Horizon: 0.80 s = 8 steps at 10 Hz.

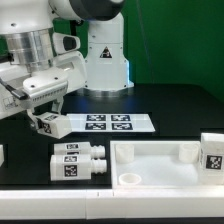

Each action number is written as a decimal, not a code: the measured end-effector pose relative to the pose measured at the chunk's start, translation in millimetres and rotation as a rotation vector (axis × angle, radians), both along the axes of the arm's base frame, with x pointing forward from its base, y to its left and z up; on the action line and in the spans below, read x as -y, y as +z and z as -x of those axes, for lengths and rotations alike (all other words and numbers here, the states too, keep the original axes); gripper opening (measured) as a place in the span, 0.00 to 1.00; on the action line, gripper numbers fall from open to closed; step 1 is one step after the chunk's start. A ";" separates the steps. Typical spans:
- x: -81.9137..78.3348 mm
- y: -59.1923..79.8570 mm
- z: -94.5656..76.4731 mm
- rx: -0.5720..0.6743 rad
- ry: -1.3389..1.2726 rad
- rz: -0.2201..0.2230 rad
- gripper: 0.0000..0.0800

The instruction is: Assemble square table

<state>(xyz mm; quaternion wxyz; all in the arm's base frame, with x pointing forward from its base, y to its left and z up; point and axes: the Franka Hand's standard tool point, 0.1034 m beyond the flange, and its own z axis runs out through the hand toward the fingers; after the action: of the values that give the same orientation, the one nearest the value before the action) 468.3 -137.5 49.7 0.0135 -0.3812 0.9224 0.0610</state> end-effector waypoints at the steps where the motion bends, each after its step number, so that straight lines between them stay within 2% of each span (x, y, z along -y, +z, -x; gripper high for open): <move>1: 0.5 -1.1 4.2 -0.009 -0.012 -0.010 0.36; 2: 2.7 -3.6 20.7 -0.054 -0.077 -0.052 0.36; 4: -0.7 -12.8 52.4 -0.132 -0.210 -0.070 0.36; 8: -3.5 -16.3 53.8 -0.145 -0.201 -0.076 0.36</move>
Offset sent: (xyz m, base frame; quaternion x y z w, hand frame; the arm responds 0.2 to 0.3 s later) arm -0.0918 0.0042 -0.0117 -0.0752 0.0684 0.2529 0.9621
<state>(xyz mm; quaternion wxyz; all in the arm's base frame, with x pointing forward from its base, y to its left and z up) 414.5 -134.0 33.3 -0.0325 -0.2806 0.9515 0.1216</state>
